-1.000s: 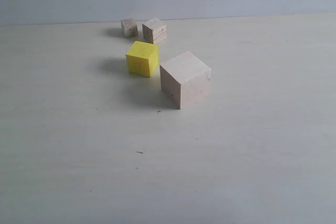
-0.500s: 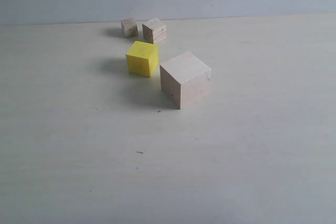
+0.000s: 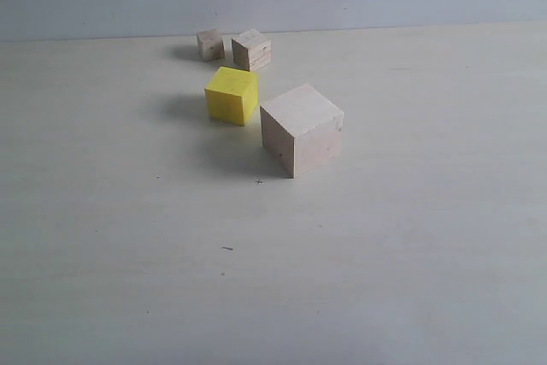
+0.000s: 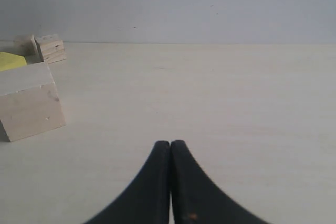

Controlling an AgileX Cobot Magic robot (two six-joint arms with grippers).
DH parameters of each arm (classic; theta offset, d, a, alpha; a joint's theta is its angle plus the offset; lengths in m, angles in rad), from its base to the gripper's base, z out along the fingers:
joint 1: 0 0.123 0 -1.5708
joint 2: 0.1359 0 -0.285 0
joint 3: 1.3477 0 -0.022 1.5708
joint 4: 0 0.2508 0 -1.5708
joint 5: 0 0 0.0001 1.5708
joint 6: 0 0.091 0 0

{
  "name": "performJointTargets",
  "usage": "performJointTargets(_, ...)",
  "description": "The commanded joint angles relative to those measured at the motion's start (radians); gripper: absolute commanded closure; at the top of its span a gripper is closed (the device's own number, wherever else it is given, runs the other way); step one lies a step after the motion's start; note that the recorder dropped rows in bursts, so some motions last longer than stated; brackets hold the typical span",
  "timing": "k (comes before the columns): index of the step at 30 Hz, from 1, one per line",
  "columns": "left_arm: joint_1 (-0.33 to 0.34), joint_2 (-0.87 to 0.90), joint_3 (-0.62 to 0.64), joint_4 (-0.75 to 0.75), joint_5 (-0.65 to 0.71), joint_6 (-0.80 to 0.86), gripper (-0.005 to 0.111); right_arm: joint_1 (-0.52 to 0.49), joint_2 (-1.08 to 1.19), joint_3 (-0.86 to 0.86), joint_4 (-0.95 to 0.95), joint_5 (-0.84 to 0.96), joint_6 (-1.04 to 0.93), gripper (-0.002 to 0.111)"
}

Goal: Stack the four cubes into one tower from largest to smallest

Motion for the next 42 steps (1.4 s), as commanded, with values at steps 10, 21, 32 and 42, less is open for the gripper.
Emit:
performJointTargets(10, -0.001, 0.045, -0.019, -0.120, -0.082, 0.005, 0.103, -0.004, -0.006, 0.004, 0.003, -0.004, 0.003, 0.108)
performJointTargets(21, -0.186, 0.166, -0.130, 0.035, 0.195, -0.201, 0.034, -0.004, -0.006, 0.004, 0.005, -0.004, 0.003, 0.108)
performJointTargets(32, -0.530, 0.356, -0.329, 0.236, 0.514, -0.306, 0.033, -0.004, -0.006, 0.004, 0.005, -0.004, 0.003, 0.108)
performJointTargets(42, -0.617, 0.654, -0.481, 0.236, 0.580, -0.231, 0.026, -0.004, -0.006, 0.004, 0.005, -0.006, 0.003, 0.108)
